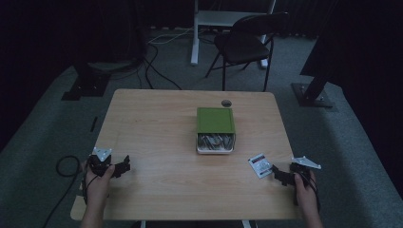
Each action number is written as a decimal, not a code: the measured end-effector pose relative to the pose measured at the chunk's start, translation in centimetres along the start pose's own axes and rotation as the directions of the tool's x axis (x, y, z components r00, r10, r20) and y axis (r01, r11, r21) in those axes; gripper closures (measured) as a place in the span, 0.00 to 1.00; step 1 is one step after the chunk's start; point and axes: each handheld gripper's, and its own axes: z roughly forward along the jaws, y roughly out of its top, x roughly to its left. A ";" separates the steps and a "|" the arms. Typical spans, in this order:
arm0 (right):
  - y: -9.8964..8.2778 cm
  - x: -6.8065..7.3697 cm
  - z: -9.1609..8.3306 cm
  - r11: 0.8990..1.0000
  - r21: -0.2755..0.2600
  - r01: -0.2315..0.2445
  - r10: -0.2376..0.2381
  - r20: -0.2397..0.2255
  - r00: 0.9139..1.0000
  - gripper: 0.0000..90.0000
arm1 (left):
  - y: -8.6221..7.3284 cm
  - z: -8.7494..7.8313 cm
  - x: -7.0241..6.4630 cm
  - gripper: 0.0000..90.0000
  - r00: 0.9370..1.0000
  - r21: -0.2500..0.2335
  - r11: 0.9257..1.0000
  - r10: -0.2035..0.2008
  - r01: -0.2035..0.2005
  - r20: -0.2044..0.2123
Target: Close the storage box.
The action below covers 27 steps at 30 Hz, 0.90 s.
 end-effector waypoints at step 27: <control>0.1 0.6 0.3 0.998 0.040 0.044 -0.045 0.023 0.999 0.13 | -2.3 -0.2 2.9 0.03 0.987 0.135 0.987 -0.063 0.083 -0.151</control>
